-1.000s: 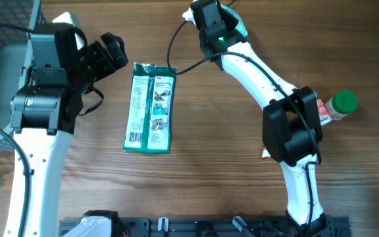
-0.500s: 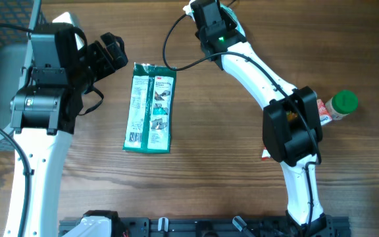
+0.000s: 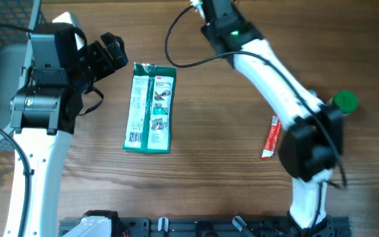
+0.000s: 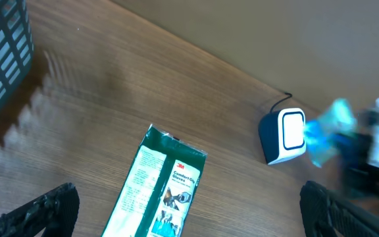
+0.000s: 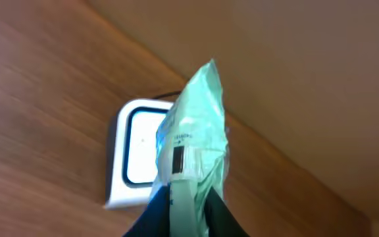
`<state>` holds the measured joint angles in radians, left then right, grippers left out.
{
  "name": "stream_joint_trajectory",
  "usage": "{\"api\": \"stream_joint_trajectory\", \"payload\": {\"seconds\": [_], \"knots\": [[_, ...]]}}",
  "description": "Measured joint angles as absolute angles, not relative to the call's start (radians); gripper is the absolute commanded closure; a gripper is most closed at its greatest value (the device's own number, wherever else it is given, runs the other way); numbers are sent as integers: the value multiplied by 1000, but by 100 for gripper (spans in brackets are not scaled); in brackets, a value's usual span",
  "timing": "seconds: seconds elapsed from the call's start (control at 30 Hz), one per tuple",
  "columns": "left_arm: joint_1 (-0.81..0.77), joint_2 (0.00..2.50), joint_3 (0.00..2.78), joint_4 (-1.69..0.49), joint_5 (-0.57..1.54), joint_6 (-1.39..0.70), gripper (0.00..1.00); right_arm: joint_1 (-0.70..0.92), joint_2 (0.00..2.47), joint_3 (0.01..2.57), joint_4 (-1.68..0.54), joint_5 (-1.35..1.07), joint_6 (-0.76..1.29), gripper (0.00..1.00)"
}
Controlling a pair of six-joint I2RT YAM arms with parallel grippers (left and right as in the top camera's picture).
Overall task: Scan the item barcode
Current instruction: 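Carry the wipe pack right and lower it beside the red packet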
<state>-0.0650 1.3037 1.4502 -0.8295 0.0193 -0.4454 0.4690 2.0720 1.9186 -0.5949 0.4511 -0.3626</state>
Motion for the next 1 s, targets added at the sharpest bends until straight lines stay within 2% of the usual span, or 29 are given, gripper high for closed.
{"api": "stream_joint_trajectory", "payload": {"seconds": [0.2,0.43,0.7,0.83,0.87,1.0], "knots": [[-65,1304,1450,-829,19,-445,0,403,1871,1928,-1007,233,-228,96],[-65,1304,1450,-830,19,-445,0,332,1925,1919,-1420,-117,-178,96],[-65,1304,1450,-830,19,-445,0,332,1935,1772,-1448,-202,-176,96],[-65,1304,1450,-830,19,-445,0,332,1944,1607,-1321,-173,-178,96],[-65,1304,1450,-830,19,-445,0,332,1944,1576,-1282,-151,-178,93],[-65,1304,1450,-830,20,-445,0,330,1945,1489,-1150,-73,-181,45]]}}
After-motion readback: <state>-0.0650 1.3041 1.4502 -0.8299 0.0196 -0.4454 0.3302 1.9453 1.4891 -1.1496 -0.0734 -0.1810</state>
